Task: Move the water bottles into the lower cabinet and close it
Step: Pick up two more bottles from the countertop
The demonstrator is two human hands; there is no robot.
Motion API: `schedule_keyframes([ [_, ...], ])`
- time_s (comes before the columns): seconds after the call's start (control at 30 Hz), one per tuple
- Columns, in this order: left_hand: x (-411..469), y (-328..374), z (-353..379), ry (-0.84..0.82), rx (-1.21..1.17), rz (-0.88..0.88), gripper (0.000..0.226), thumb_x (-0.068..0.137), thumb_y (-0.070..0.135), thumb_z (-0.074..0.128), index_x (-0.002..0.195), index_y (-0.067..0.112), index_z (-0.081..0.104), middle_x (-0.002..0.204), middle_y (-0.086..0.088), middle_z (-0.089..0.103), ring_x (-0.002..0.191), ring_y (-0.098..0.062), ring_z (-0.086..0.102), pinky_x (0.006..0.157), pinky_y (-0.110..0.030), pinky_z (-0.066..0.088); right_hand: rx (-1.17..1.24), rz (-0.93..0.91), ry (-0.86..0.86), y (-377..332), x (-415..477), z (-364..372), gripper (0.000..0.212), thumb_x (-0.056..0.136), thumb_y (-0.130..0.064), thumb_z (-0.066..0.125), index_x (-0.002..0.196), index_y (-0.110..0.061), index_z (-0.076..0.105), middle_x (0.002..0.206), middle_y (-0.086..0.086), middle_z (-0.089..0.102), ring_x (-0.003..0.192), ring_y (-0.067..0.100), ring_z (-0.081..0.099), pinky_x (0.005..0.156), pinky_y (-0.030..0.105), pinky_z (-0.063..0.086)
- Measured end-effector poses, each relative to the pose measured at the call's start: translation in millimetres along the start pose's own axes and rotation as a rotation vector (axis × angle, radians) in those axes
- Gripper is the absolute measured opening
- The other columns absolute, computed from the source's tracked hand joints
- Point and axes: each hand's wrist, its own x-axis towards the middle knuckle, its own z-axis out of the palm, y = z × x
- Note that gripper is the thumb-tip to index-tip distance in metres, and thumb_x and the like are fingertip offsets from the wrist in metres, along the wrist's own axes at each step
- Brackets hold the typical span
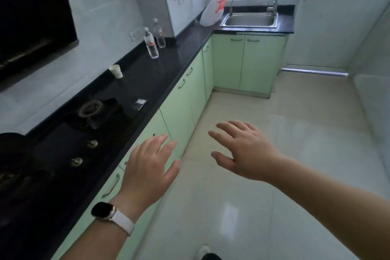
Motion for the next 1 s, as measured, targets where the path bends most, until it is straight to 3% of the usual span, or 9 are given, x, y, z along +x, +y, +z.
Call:
schedule_keyframes([
  [0.23, 126.5, 26.8, 61.9, -0.019, -0.053, 0.167, 0.05, 0.089, 0.046, 0.047, 0.124, 0.016, 0.067, 0.128, -0.008, 0.063, 0.117, -0.03, 0.059, 0.092, -0.046, 0.047, -0.098, 0.126, 0.033, 104.7, 33.3, 6.8, 0.055, 0.09, -0.056, 0.041, 0.127, -0.021, 0.063, 0.123, 0.008, 0.064, 0.113, 0.031, 0.059, 0.095, 0.04, 0.047],
  [0.5, 313.4, 37.2, 139.5, -0.008, -0.136, 0.29, 0.049, 0.086, 0.044, 0.049, 0.122, 0.016, 0.068, 0.129, -0.009, 0.063, 0.118, -0.032, 0.059, 0.092, -0.045, 0.047, -0.159, 0.261, -0.022, 233.7, 129.5, 22.2, 0.056, 0.09, -0.057, 0.042, 0.127, -0.021, 0.063, 0.125, 0.009, 0.063, 0.116, 0.033, 0.057, 0.096, 0.042, 0.045],
  [1.0, 519.4, 50.4, 184.4, 0.024, -0.129, 0.375, 0.049, 0.089, 0.044, 0.048, 0.125, 0.016, 0.067, 0.13, -0.009, 0.063, 0.121, -0.031, 0.059, 0.098, -0.047, 0.046, -0.205, 0.249, 0.095, 384.4, 252.7, 18.6, 0.056, 0.089, -0.055, 0.044, 0.125, -0.017, 0.066, 0.123, 0.01, 0.065, 0.114, 0.033, 0.058, 0.098, 0.044, 0.046],
])
